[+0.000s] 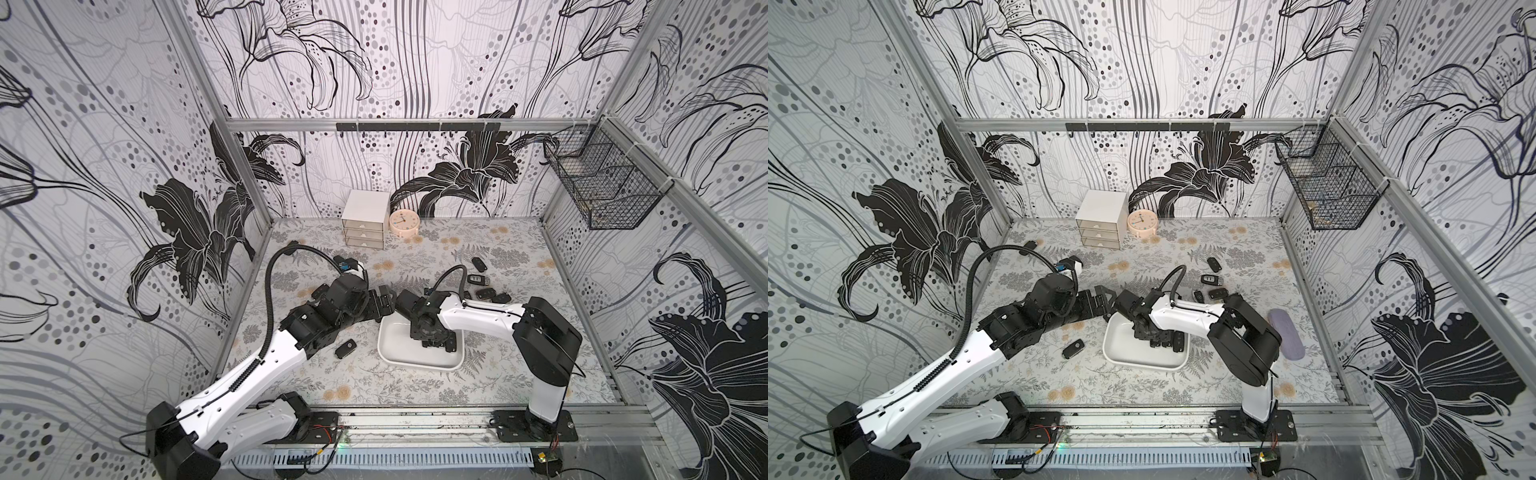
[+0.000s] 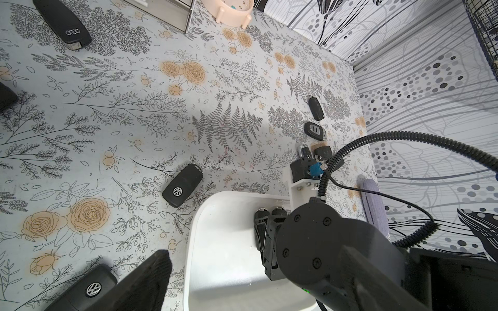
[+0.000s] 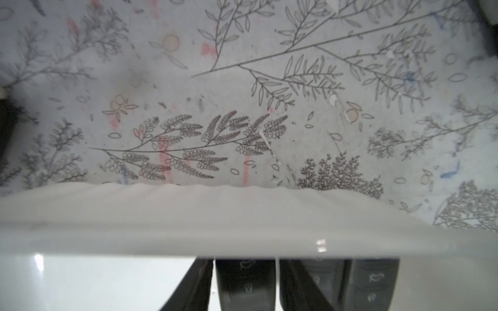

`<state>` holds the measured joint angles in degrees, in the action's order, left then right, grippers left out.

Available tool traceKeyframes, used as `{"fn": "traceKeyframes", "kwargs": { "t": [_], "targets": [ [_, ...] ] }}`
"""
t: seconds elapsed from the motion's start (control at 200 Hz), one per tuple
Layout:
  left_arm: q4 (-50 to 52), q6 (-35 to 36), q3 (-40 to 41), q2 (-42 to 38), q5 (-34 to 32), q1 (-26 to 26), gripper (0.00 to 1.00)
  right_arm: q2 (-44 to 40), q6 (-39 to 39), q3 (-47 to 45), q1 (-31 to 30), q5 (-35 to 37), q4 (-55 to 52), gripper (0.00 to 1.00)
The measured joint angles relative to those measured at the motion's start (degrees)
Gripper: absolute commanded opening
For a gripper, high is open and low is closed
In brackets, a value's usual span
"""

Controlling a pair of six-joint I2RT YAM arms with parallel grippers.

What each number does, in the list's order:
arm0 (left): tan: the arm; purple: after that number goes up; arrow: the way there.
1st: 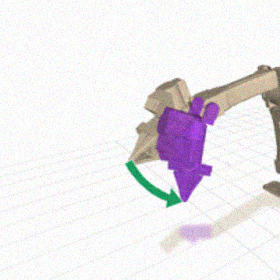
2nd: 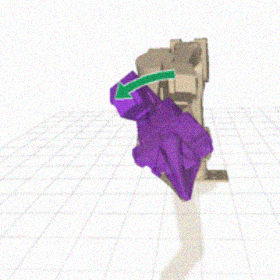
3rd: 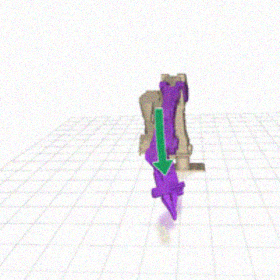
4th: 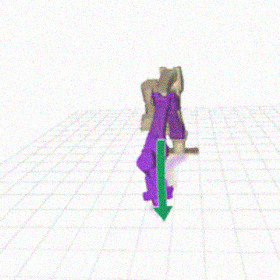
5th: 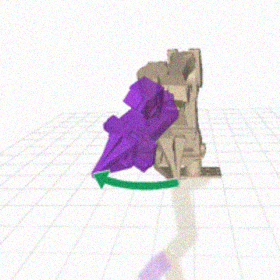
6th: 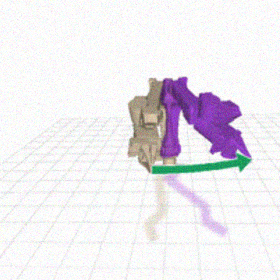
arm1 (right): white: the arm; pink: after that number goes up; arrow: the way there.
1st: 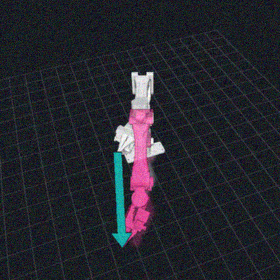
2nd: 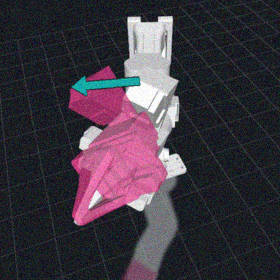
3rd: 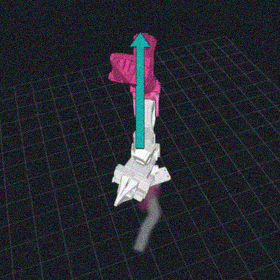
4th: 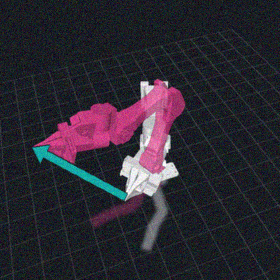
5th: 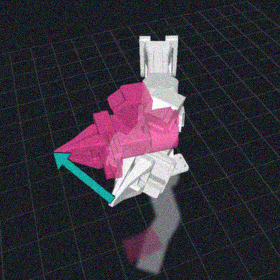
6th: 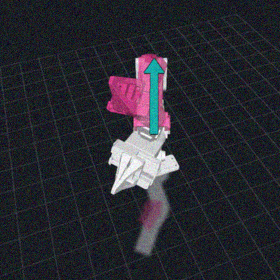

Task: Place the car key into the storage box
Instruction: Place the car key in the storage box.

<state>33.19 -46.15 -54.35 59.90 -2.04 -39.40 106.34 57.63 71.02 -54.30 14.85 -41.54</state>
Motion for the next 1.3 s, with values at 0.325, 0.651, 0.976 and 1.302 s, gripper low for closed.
{"fn": "traceKeyframes", "kwargs": {
  "t": [0.325,0.651,0.976,1.302],
  "targets": [
    [0.0,0.0,0.0,0.0,0.0,0.0,1.0,-0.02,0.13,-0.33,0.0,0.72,-0.31,0.4],
    [0.02,0.02,0.0,0.0,-0.02,0.0,1.0,-3.21,-1.31,-1.31,0.0,1.57,-0.04,0.48],
    [-0.28,0.39,0.24,-0.07,-2.99,0.04,0.99,-14.86,-7.32,-4.98,0.0,2.12,5.9,0.84],
    [0.24,2.67,0.92,2.51,-2.82,5.31,1.0,-25.07,-12.31,-10.73,0.0,2.14,12.98,1.0]
  ]
}}
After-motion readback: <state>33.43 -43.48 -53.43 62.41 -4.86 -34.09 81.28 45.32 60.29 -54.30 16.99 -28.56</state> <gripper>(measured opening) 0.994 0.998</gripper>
